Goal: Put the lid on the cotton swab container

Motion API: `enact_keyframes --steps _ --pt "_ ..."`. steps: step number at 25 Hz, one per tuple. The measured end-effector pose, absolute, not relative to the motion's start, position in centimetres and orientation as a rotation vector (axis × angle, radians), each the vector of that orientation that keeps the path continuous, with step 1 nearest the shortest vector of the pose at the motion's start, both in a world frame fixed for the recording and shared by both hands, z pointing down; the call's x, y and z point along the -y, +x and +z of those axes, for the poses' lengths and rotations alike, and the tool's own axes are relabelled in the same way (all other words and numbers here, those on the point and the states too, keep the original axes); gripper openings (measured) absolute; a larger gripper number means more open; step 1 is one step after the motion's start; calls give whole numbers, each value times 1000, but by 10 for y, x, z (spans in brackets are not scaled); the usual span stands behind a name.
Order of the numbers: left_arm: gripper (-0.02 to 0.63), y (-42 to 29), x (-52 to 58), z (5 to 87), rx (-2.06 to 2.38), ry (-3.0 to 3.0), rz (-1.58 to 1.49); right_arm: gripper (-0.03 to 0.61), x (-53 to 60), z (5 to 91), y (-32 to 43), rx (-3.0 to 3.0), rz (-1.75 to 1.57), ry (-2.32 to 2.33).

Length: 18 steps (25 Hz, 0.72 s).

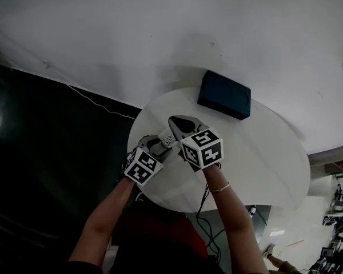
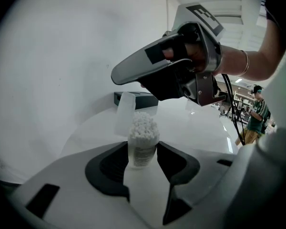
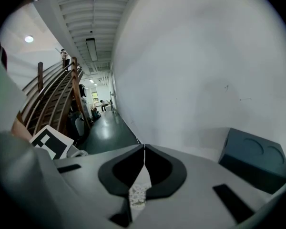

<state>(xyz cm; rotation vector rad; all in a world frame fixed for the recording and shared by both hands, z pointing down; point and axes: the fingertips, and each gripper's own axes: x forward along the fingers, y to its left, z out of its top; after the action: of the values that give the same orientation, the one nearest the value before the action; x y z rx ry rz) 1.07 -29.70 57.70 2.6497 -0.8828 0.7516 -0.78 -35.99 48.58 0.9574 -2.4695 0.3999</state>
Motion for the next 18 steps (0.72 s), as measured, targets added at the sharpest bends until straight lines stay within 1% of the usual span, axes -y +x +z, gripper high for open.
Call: enact_keyframes --steps 10,18 --pt "209 11 298 578 864 2659 756 17 348 508 -2 2414 439 903" --pt "209 11 300 579 865 2661 743 17 334 520 12 2393 461 954"
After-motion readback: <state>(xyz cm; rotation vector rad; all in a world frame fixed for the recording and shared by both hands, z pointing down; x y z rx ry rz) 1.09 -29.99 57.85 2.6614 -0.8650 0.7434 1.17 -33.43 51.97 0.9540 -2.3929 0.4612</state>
